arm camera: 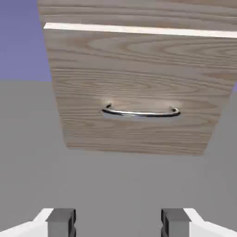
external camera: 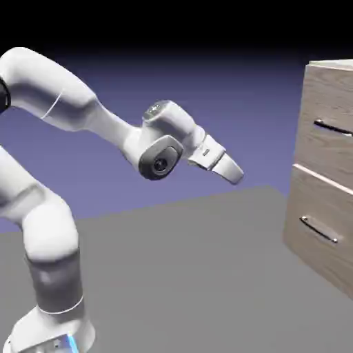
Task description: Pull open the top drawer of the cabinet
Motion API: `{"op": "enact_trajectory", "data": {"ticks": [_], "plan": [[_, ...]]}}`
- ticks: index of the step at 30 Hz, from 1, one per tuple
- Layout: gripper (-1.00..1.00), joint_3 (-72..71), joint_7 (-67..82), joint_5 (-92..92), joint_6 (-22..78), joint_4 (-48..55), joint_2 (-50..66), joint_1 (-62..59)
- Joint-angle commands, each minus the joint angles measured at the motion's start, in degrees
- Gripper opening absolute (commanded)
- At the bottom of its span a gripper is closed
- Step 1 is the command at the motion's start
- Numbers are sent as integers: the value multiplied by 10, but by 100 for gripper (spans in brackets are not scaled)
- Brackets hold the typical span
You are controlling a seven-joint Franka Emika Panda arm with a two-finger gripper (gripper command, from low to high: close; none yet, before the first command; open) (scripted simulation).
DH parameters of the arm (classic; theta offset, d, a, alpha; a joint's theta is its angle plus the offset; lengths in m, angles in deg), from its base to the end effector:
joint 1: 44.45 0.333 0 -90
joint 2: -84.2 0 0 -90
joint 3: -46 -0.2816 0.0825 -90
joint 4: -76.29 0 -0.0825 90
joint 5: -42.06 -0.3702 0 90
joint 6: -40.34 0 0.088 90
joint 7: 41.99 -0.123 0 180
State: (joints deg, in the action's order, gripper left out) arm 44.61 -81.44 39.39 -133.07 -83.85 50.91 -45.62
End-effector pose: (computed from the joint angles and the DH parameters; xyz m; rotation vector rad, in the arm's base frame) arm 0.4099 -0.0021 0.4369 -2.4826 0.9443 -1.0703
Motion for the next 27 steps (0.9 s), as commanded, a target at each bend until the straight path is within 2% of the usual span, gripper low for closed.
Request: {"op": "enact_trajectory", "data": {"ticks": [1,27], "plan": [[0,-11,25,-22,5,7,-5,-15],[0,-309,673,-598,134,193,-140,-417]]}}
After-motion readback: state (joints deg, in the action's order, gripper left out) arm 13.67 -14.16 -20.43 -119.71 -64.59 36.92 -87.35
